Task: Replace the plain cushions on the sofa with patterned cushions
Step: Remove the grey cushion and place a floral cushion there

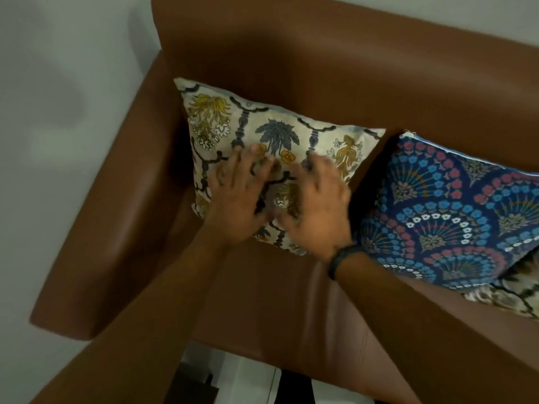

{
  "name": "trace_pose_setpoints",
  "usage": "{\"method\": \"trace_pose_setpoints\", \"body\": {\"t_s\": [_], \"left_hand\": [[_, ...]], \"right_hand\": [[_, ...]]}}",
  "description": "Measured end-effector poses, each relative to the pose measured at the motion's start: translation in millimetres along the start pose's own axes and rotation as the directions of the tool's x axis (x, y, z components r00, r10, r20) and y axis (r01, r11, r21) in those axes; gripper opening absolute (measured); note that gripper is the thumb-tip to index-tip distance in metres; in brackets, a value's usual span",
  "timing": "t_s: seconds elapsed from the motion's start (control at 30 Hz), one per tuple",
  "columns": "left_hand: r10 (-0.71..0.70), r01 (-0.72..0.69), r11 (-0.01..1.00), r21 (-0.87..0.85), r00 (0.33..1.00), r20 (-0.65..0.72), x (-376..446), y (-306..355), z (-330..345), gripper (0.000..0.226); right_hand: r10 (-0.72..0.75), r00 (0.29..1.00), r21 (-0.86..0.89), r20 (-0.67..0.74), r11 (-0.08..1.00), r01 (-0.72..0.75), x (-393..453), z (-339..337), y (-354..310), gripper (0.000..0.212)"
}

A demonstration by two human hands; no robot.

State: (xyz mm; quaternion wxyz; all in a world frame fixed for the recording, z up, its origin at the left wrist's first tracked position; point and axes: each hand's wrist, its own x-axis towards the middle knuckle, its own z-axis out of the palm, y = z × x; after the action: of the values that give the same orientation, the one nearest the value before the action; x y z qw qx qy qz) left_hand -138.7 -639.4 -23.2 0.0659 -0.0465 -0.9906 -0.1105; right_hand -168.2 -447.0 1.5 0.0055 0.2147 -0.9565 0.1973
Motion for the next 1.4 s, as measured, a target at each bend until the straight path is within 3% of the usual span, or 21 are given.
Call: {"method": "trace_pose_setpoints", "body": {"t_s": [0.07, 0.13, 0.23, 0.3, 0.33, 0.4, 0.47, 0.5, 0.53, 0.57, 0.63, 0.7, 0.8, 0.9, 0.97, 1.1, 1.23, 1.3, 1.4], "left_hand": [[0.067, -0.081, 0.984, 0.156, 0.994, 0.091, -4.2, -5.4, 19.1, 0.118], [-0.022, -0.005, 0.986, 0.165, 0.987, 0.162, -0.9, -30.9, 25.6, 0.131], [-0.28, 0.245, 0.957, 0.158, 0.923, 0.263, -5.1, -78.4, 22.3, 0.141], [-0.435, 0.389, 0.896, 0.212, 0.865, 0.252, -15.9, -99.8, 14.7, 0.137], [-0.455, 0.407, 0.886, 0.221, 0.857, 0.242, -20.2, -105.4, 11.2, 0.135], [-0.339, 0.306, 0.937, 0.167, 0.912, 0.232, -19.3, -104.5, 3.8, 0.138], [-0.048, 0.029, 0.995, 0.1, 0.981, 0.187, -7.0, -86.8, 2.4, 0.142], [0.092, -0.108, 0.99, 0.094, 0.983, 0.162, -0.4, -73.6, 5.6, 0.142], [0.168, -0.185, 0.977, 0.102, 0.973, 0.157, 5.6, -61.8, 8.8, 0.141], [0.156, -0.175, 0.979, 0.107, 0.975, 0.161, 10.8, -55.3, 10.4, 0.142], [-0.088, 0.086, 0.996, 0.019, 0.981, 0.171, 15.0, -58.2, 11.9, 0.152], [-0.343, 0.395, 0.901, -0.178, 0.901, 0.265, 16.0, -69.6, 10.0, 0.163], [-0.407, 0.509, 0.8, -0.318, 0.849, 0.337, 15.8, -69.9, 5.3, 0.163], [-0.474, 0.514, 0.72, -0.467, 0.855, 0.21, -4.6, -60.2, -1.1, 0.151], [-0.573, 0.505, 0.591, -0.629, 0.812, 0.113, -31.2, -55.7, -2.7, 0.144], [-0.823, 0.576, 0.309, -0.757, 0.56, 0.09, -73.4, -35.8, -6.7, 0.15], [-0.903, 0.59, 0.137, -0.796, 0.404, 0.144, -73.0, -25.3, -0.8, 0.154], [-0.902, 0.602, 0.081, -0.794, 0.384, 0.198, -65.5, -26.8, 4.3, 0.155], [-0.898, 0.625, 0.118, -0.771, 0.4, 0.186, -57.9, -35.0, 16.2, 0.154]], "right_hand": [[-0.107, 0.982, -0.149, 0.159, 0.98, 0.131, 6.7, 25.7, -0.2, 0.104], [-0.099, 0.977, -0.255, 0.188, 0.956, 0.146, 19.0, 33.0, 25.2, 0.112], [0.15, 0.986, -0.211, 0.076, 0.969, -0.131, 16.8, 23.6, 67.8, 0.13], [0.35, 0.936, -0.066, -0.015, 0.934, -0.351, -1.4, 15.4, 77.8, 0.138], [0.385, 0.921, 0.002, -0.049, 0.923, -0.386, -11.4, 14.0, 75.1, 0.138], [0.277, 0.958, 0.045, -0.073, 0.96, -0.275, -21.4, 17.1, 58.1, 0.131], [0.047, 0.999, -0.029, -0.024, 0.998, -0.048, -19.7, 29.2, 34.2, 0.121], [-0.006, 1.0, -0.078, 0.01, 0.997, 0.007, -18.0, 35.8, 26.0, 0.119], [0.026, 1.0, -0.112, 0.015, 0.993, -0.024, -15.3, 41.2, 24.0, 0.121], [0.138, 0.99, -0.098, -0.013, 0.985, -0.139, -12.1, 46.0, 28.1, 0.126], [0.427, 0.903, 0.159, -0.054, 0.896, -0.414, -7.7, 50.2, 41.2, 0.137], [0.496, 0.868, 0.426, 0.022, 0.781, -0.457, -1.5, 53.7, 49.0, 0.147], [0.413, 0.906, 0.517, 0.089, 0.759, -0.397, 7.3, 53.5, 43.7, 0.15], [0.274, 0.961, 0.448, 0.029, 0.856, -0.257, 12.8, 34.4, 22.3, 0.142], [0.166, 0.986, 0.373, 0.009, 0.915, -0.157, 25.5, 10.2, 1.4, 0.141], [-0.1, 0.99, 0.185, 0.095, 0.979, 0.081, 80.3, -33.8, -55.7, 0.133], [-0.297, 0.929, -0.002, 0.218, 0.952, 0.305, 133.7, -43.9, -99.3, 0.117], [-0.29, 0.918, -0.059, 0.271, 0.947, 0.316, 150.4, -40.1, -107.3, 0.124], [-0.282, 0.908, -0.117, 0.312, 0.936, 0.331, 162.1, -27.0, -107.3, 0.131]]}}
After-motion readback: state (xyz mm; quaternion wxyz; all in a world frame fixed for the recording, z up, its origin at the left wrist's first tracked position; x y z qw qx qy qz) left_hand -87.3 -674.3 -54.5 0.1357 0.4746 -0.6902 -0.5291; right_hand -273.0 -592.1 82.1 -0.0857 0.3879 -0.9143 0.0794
